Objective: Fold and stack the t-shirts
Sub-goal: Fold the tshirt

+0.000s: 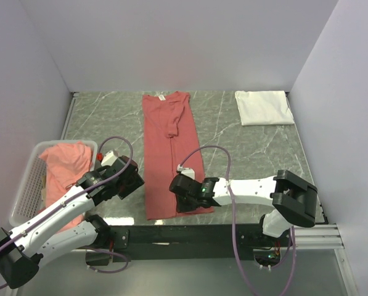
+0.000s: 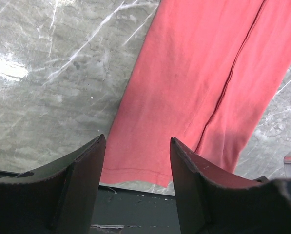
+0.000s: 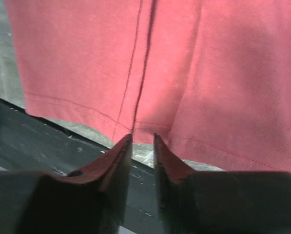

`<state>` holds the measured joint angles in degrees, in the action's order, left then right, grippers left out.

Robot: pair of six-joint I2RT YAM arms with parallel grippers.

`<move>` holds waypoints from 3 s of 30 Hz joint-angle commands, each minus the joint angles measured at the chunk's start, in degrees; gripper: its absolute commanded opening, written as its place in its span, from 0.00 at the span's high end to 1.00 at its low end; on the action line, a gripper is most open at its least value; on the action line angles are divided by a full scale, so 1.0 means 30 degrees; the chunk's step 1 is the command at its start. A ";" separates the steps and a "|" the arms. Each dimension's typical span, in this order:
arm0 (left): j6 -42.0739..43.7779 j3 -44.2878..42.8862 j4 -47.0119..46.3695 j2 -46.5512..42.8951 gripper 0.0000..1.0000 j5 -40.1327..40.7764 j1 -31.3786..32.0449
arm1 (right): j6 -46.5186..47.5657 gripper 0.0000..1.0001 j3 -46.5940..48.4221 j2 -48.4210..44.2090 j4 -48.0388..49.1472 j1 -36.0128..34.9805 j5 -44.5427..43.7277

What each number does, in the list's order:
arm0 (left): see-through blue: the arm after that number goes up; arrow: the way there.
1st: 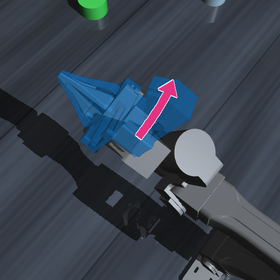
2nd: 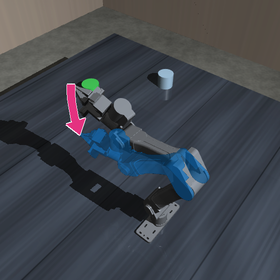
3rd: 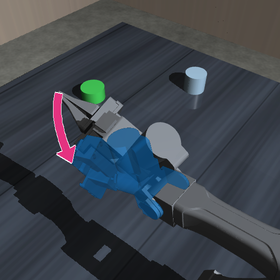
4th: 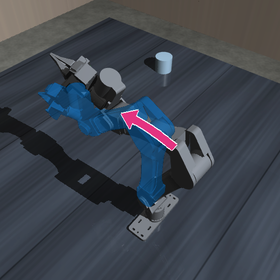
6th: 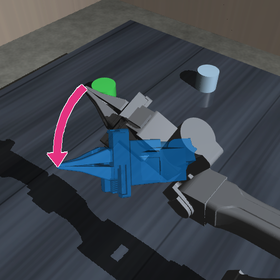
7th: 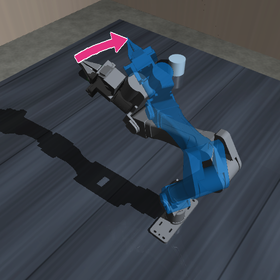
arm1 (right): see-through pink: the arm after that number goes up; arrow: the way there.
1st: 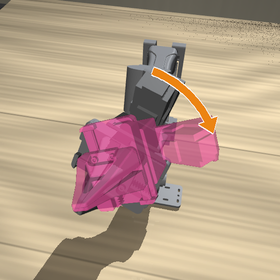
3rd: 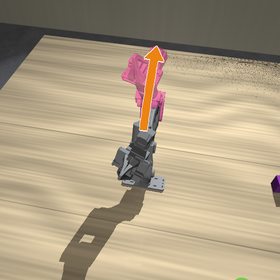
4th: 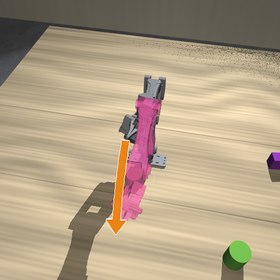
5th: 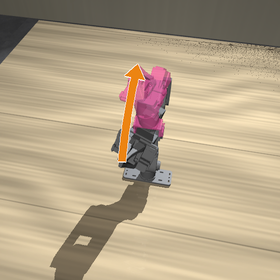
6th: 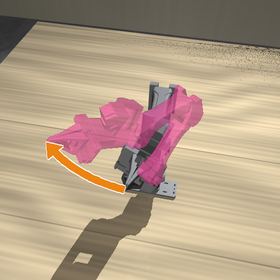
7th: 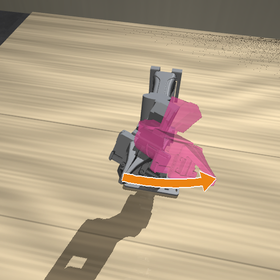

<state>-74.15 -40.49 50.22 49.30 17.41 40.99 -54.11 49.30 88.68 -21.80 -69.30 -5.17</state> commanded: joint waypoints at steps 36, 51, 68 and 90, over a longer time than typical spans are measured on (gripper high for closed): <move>0.0459 0.0372 -0.0420 -0.0818 0.40 -0.0676 -0.0129 | -0.0774 0.92 0.1934 0.0205 0.0856 -0.0660 0.0465; 0.0722 0.0401 -0.0772 -0.0759 0.40 -0.0910 -0.0129 | -0.0860 0.96 0.2086 -0.2139 -0.2342 -0.1187 -0.1822; 0.0839 0.1514 -0.2031 -0.0232 0.40 -0.1877 -0.0129 | -0.2325 0.99 0.0589 -0.1730 -0.2079 -0.2213 -0.2466; 0.1308 0.5820 -0.6041 -0.0171 0.41 -0.5627 0.1040 | -0.2560 0.98 -0.0846 -0.0089 -0.1288 -0.2038 -0.2672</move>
<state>-71.09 -23.73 35.86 50.76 2.44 42.70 -60.66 47.55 88.33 -26.85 -75.44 -12.58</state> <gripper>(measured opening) 0.595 0.020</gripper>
